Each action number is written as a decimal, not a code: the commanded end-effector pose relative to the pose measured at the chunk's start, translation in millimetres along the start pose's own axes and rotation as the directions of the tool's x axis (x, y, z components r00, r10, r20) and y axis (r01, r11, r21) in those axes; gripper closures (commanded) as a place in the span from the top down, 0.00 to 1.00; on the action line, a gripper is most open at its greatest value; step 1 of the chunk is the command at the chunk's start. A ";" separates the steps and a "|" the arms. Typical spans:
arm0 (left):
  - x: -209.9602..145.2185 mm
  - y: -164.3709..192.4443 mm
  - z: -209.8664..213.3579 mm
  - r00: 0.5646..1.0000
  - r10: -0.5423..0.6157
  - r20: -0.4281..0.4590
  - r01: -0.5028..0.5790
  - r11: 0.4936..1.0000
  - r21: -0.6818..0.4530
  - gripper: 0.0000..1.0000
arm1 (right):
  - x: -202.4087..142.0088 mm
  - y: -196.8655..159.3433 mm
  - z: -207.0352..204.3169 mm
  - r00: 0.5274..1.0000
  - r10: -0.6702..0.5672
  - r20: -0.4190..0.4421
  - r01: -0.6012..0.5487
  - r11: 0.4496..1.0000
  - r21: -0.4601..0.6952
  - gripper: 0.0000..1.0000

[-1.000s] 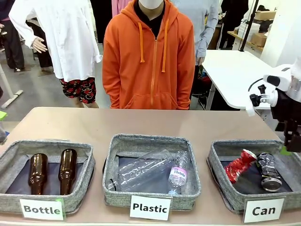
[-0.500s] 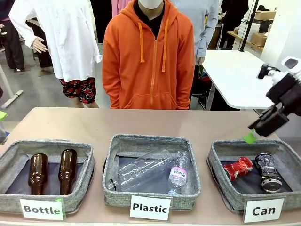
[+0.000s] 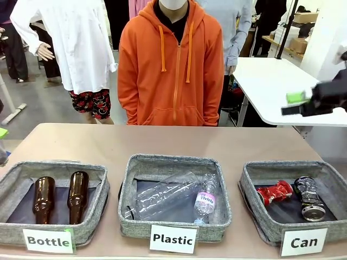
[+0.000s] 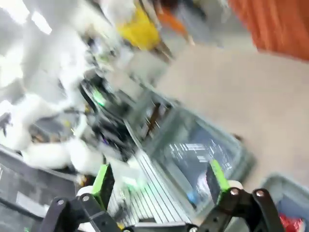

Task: Sort the can waste into the basket.
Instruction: Pick up the can waste from the table and place it in the right Fabric basket.

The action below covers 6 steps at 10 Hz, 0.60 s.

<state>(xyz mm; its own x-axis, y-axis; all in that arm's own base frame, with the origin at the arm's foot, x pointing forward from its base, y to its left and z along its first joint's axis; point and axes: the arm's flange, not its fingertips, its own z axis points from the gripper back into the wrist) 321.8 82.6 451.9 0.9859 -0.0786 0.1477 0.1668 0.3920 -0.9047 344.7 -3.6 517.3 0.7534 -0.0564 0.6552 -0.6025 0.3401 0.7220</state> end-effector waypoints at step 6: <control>-1.3 -0.6 2.0 1.000 -0.010 -0.007 0.010 1.000 -0.007 1.00 | 4.4 -10.5 9.9 0.989 -0.046 0.140 0.033 0.995 0.096 1.00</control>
<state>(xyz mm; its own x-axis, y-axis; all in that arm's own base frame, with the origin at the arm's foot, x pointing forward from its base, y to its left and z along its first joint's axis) 321.9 82.5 451.9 0.9859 -0.0790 0.1475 0.1668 0.3919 -0.9048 357.6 -13.5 505.0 0.7272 -0.2182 0.6509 -0.6067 0.2393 0.7581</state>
